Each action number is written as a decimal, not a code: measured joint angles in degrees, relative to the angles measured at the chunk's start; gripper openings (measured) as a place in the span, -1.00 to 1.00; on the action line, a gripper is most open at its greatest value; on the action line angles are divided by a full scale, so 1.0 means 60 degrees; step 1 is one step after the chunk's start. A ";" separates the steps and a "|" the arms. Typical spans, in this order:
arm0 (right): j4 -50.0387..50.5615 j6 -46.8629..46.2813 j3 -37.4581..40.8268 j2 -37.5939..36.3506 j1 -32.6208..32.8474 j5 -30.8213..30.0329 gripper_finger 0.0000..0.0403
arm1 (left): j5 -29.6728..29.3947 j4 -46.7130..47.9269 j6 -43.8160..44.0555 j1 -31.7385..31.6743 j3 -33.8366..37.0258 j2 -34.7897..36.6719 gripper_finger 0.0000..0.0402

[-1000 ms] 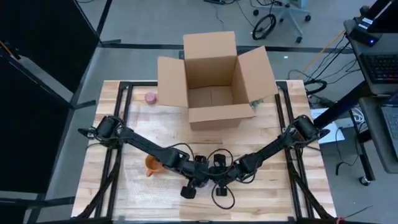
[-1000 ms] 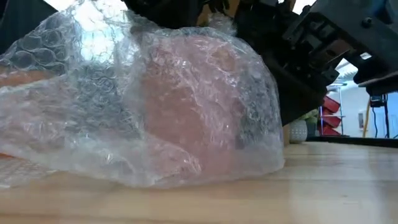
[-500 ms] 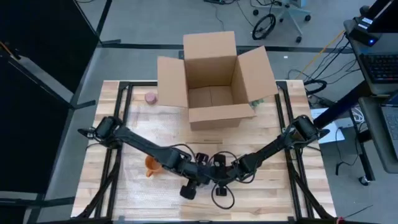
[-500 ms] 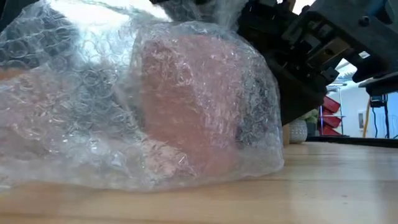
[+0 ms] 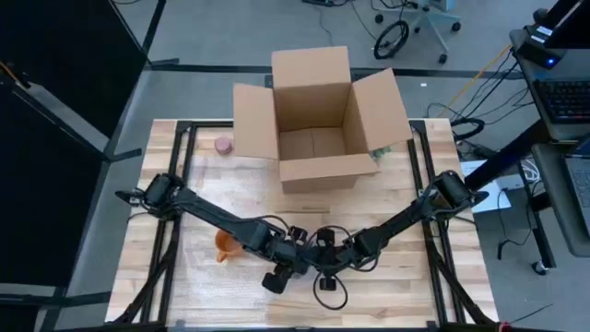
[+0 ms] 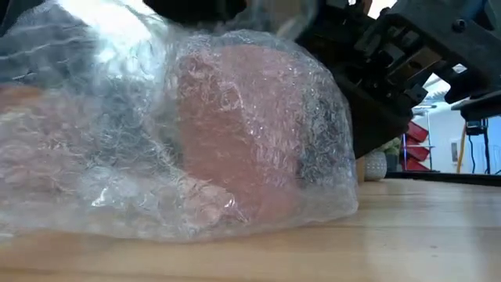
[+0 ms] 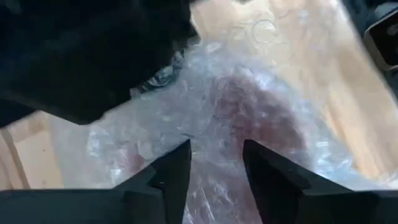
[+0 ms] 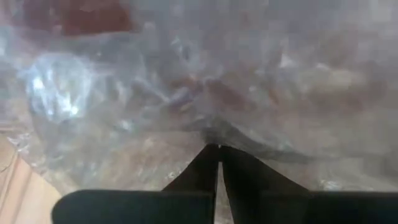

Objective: Wrap mug
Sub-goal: Wrap the pink cup with the bubble wrap

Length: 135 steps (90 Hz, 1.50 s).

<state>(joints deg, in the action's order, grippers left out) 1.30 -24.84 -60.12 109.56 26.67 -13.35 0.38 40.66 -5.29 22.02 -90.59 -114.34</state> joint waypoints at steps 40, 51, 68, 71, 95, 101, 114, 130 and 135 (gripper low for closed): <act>0.0783 -0.0510 0.0313 -0.0049 -0.0090 -0.0009 -0.97 | 0.0026 -0.0250 -0.0461 0.0149 -0.0200 -0.1134 -0.42; 0.1471 -0.0394 0.0306 -0.0241 -0.0019 -0.0038 -0.97 | 0.0111 -0.0250 -0.0465 0.0146 -0.0204 -0.1212 -0.44; 0.2548 -0.0244 0.0368 -0.0972 0.0269 -0.0121 -0.97 | 0.0186 -0.0182 -0.0465 0.0157 -0.0197 -0.1225 -0.44; 0.2741 -0.0260 0.0368 -0.1156 0.0346 -0.0231 -0.97 | 0.0186 -0.0175 -0.0465 0.0160 -0.0197 -0.1225 -0.44; 0.3229 -0.0498 0.0361 -0.2198 0.1087 -0.1474 -0.97 | 0.0317 -0.0182 -0.0457 0.0164 -0.0189 -0.1236 -0.44; 0.3196 -0.0556 0.0361 -0.2266 0.1176 -0.1769 -0.97 | 0.0333 -0.0204 -0.0457 0.0164 -0.0189 -0.1241 -0.40; 0.3519 -0.1006 0.0357 -0.2266 0.1200 -0.2112 -0.97 | 0.0438 -0.0399 -0.0432 0.0157 -0.0191 -0.1356 -0.32; 0.3664 -0.1250 0.0357 -0.2266 0.1192 -0.2377 -0.97 | 0.0663 -0.0532 -0.0429 0.0149 -0.0229 -0.1564 -0.32; 0.3626 -0.1252 0.0357 -0.2261 0.1192 -0.2373 -0.97 | 0.0791 -0.0637 -0.0434 0.0138 -0.0229 -0.1575 -0.32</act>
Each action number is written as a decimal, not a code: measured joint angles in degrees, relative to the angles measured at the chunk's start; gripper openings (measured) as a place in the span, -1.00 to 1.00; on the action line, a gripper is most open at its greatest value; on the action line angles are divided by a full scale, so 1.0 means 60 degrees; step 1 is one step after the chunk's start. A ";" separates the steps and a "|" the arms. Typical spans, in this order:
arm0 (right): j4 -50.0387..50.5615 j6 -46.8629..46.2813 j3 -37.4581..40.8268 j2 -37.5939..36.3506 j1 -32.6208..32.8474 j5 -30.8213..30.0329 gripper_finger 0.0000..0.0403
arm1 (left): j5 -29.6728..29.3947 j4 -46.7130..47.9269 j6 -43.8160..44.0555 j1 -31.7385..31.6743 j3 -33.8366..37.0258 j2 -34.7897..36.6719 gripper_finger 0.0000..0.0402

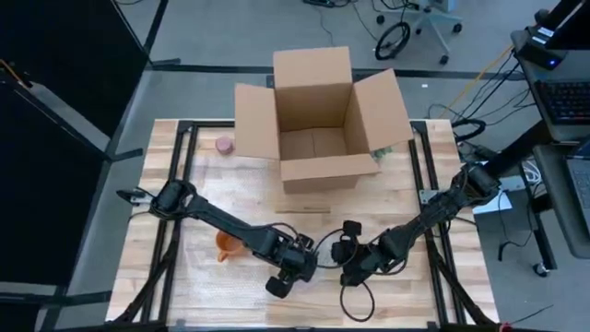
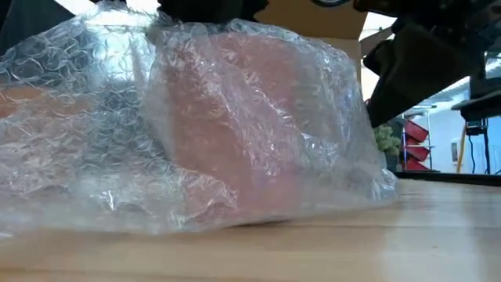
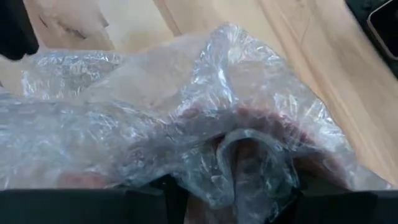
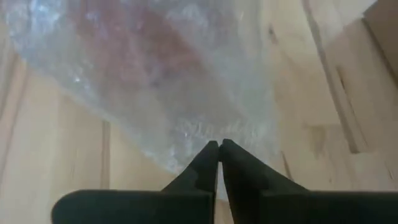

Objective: Wrap mug
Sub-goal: Wrap the pink cup with the bubble wrap

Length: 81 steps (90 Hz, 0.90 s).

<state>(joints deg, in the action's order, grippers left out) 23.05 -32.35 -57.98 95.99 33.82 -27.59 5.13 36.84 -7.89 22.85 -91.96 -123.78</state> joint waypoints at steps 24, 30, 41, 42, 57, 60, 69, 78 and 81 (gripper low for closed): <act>-0.0709 0.0266 -0.0004 0.0028 0.0007 -0.0238 -0.88 | 0.0098 -0.0008 0.0091 -0.0040 -0.0055 0.0047 -0.31; -0.0999 0.0347 -0.0007 0.0028 0.0007 -0.0240 -0.77 | 0.0098 0.0281 0.0177 -0.0040 -0.0300 0.0033 -0.28; -0.1615 0.0820 -0.0007 0.0036 0.0011 -0.0217 -0.53 | 0.0098 0.0673 0.0192 -0.0022 -0.0660 -0.0031 -0.24; -0.1692 0.0891 -0.0007 0.0036 0.0009 -0.0212 -0.51 | 0.0098 0.0682 0.0192 -0.0022 -0.0675 -0.0033 -0.24; -0.2823 0.1856 -0.0015 0.0036 0.0025 -0.0098 -0.28 | 0.0100 0.0905 0.0188 -0.0015 -0.0983 -0.0081 -0.24; -0.2965 0.1993 -0.0015 0.0036 0.0052 -0.0099 -0.26 | 0.0098 0.0918 0.0188 -0.0015 -0.1009 -0.0081 -0.25; -0.2906 0.2124 -0.0018 -0.0008 0.0118 0.0130 -0.24 | 0.0102 0.0918 0.0184 -0.0015 -0.1027 -0.0081 -0.27; -0.2287 0.1671 -0.0018 -0.0353 0.0233 0.0639 -0.27 | 0.0102 0.0950 0.0188 -0.0011 -0.1031 -0.0081 -0.27; -0.2059 0.1444 -0.0018 -0.0532 0.0301 0.0769 -0.28 | 0.0098 0.0967 0.0188 -0.0011 -0.1035 -0.0083 -0.27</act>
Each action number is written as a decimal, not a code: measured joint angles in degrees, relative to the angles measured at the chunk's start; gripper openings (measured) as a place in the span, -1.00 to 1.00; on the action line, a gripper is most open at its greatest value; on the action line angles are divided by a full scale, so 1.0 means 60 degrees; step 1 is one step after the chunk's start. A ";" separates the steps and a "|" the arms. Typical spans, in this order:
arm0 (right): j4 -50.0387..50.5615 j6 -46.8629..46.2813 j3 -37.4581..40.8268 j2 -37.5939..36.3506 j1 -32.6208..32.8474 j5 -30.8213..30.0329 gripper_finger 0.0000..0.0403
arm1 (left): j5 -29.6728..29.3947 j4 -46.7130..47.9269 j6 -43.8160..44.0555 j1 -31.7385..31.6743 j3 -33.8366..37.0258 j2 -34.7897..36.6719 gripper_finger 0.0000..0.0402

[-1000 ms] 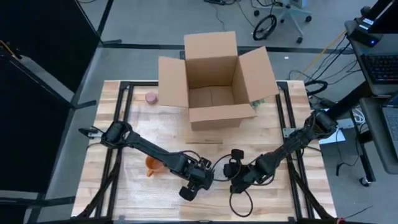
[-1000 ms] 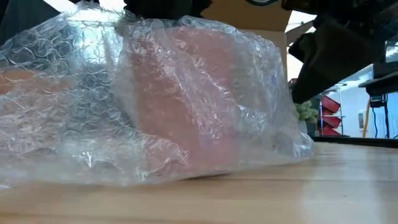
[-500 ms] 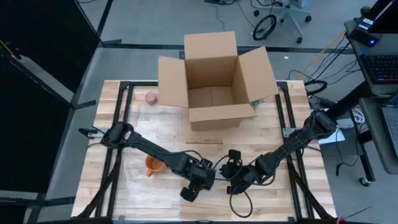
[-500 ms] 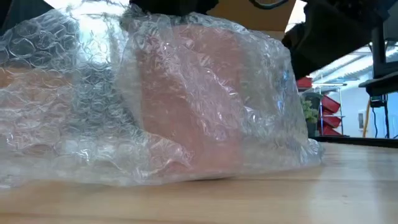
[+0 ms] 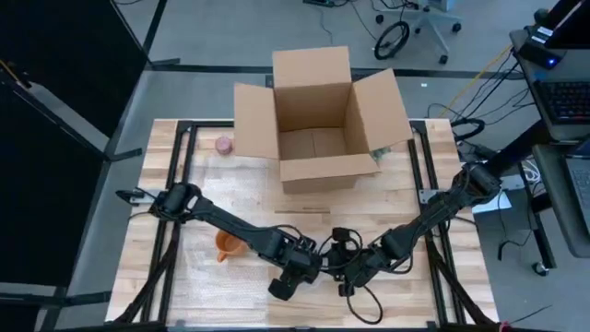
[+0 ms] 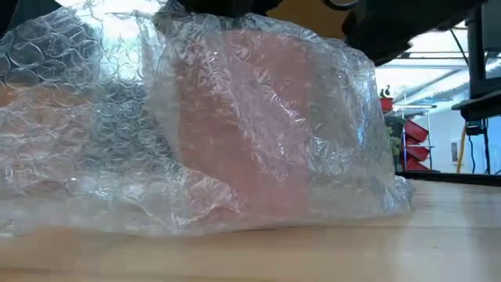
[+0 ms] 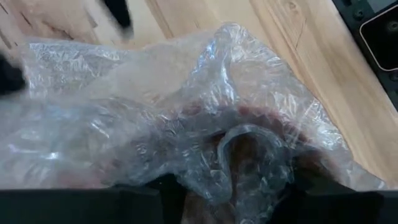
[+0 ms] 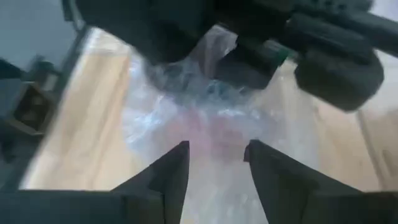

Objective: Wrap mug
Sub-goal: Wrap the pink cup with the bubble wrap

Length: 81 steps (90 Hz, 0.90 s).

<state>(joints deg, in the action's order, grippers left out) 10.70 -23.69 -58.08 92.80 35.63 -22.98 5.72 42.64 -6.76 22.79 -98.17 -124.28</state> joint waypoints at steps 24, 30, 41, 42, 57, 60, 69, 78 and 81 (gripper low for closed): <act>-0.1525 -0.0251 -0.0007 -0.0218 0.0647 -0.0131 -0.47 | 0.0000 -0.0008 -0.0021 -0.0025 -0.0004 -0.0002 -0.27; -0.2064 0.0183 -0.0011 0.0241 0.0644 -0.0148 -0.56 | 0.0009 -0.0005 -0.0011 -0.0039 -0.0004 -0.0002 -0.28; -0.3508 0.0851 -0.0011 0.0999 0.0490 -0.0221 -0.75 | 0.0004 -0.0005 -0.0015 -0.0004 -0.0004 -0.0002 -0.28; -0.3622 0.0898 -0.0011 0.1052 0.0483 -0.0232 -0.77 | 0.0004 -0.0005 -0.0015 -0.0004 -0.0004 -0.0002 -0.28; -0.4284 0.1314 -0.0011 0.1458 0.0382 -0.0985 -0.98 | -0.0001 -0.0008 0.0000 0.0011 -0.0004 -0.0002 -0.28; -0.4319 0.1367 -0.0011 0.1490 0.0384 -0.1147 -0.99 | -0.0012 -0.0009 0.0000 0.0017 -0.0004 -0.0002 -0.28; -0.4480 0.1418 -0.0011 0.1658 0.0288 -0.1618 -0.98 | -0.0018 -0.0009 0.0004 0.0018 -0.0004 -0.0002 -0.28; -0.4783 0.1720 -0.0006 0.1884 0.0168 -0.1756 -0.99 | -0.0025 0.0091 0.0004 0.0015 0.0004 -0.0002 -0.28; -0.4919 0.1944 -0.0001 0.1930 0.0156 -0.1818 -0.99 | -0.0042 0.0141 -0.0026 0.0018 0.0001 -0.0002 -0.28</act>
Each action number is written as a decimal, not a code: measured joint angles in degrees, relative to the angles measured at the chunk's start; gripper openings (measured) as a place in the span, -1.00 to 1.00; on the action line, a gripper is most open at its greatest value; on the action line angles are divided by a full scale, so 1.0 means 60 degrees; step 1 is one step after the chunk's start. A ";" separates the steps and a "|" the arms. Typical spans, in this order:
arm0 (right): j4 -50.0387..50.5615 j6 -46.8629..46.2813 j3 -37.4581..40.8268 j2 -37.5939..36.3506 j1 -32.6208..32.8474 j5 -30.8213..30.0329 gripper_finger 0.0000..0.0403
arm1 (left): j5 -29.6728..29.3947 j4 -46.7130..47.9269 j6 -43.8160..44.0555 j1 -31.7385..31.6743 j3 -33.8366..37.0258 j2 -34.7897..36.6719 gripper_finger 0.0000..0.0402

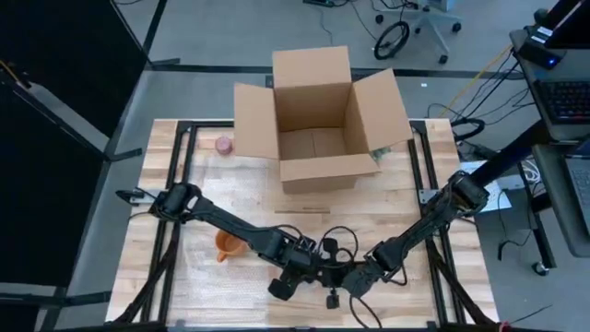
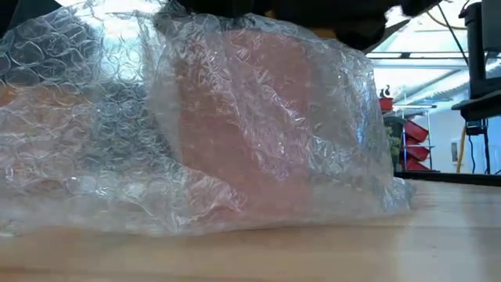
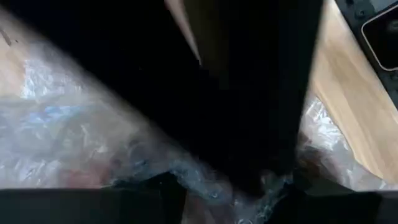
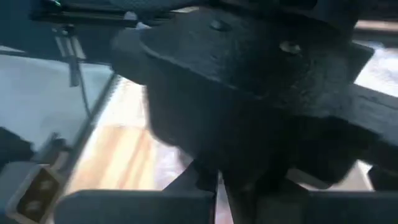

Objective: Wrap mug
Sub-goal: Wrap the pink cup with the bubble wrap

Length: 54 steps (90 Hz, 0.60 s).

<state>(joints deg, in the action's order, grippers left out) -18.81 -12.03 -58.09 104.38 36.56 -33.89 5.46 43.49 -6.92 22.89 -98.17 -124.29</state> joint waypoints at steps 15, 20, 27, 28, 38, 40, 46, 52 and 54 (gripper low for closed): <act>-0.0154 0.0845 0.0008 0.0072 -0.0066 -0.0080 -0.99 | -0.0003 0.0291 -0.0155 0.0027 -0.0012 0.0000 -0.28; -0.0021 0.1150 0.0008 0.0082 -0.0085 -0.0078 -0.99 | 0.0002 0.0394 -0.0193 0.0042 -0.0015 0.0000 -0.28; 0.0002 0.1359 0.0008 0.0139 -0.0085 -0.0081 -0.99 | 0.0013 0.0478 -0.0231 0.0058 -0.0015 0.0004 -0.28; 0.0004 0.1365 0.0008 0.0147 -0.0085 -0.0066 -0.99 | 0.0013 0.0488 -0.0233 0.0060 -0.0015 0.0004 -0.28; -0.0105 0.1193 0.0001 0.0365 -0.0107 0.0089 -0.99 | 0.0045 0.0559 -0.0216 0.0070 -0.0091 0.0000 -0.28; -0.0136 0.1127 -0.0001 0.0439 -0.0118 0.0087 -0.98 | 0.0055 0.0573 -0.0207 0.0070 -0.0143 0.0000 -0.28; -0.0204 0.1078 -0.0020 0.0595 -0.0136 0.0084 -0.98 | 0.0071 0.0665 -0.0181 0.0070 -0.0325 -0.0015 -0.28; -0.0270 0.1060 -0.0025 0.0693 -0.0136 0.0073 -0.98 | 0.0071 0.0755 -0.0179 0.0070 -0.0514 -0.0035 -0.28; -0.0273 0.1066 -0.0025 0.0699 -0.0136 0.0078 -0.98 | 0.0069 0.0794 -0.0179 0.0070 -0.0574 -0.0042 -0.28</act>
<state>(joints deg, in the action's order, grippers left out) -20.45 -5.63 -58.24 108.57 35.75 -33.42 5.88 48.25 -8.00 23.31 -101.61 -124.54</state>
